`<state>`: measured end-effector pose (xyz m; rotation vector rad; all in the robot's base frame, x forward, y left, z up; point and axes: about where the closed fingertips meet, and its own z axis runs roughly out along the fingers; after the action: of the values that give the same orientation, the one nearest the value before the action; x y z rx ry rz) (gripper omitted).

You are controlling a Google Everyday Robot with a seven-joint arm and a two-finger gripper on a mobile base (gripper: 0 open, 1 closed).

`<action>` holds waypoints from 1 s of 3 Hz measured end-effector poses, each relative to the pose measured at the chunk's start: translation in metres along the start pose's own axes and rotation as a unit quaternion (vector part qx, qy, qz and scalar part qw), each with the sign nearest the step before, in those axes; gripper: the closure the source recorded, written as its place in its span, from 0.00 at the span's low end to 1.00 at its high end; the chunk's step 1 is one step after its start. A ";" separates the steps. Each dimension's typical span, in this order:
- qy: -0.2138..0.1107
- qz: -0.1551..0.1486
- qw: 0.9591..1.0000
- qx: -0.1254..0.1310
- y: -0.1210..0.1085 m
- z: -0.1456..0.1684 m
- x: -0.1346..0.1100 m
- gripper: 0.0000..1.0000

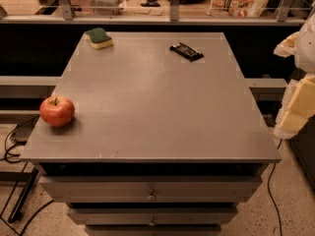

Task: Move sponge near apple

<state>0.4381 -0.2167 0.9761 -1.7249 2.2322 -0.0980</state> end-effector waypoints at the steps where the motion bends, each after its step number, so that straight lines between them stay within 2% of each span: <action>1: 0.000 0.000 1.000 0.000 0.000 0.000 0.000 0.00; 3: -0.033 0.009 0.999 0.017 -0.007 -0.002 -0.008 0.00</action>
Offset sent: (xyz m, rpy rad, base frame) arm 0.0076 0.0030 0.0016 0.0687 -0.0385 -0.0121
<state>0.4462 -0.2115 0.9812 -1.6664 2.1846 -0.0728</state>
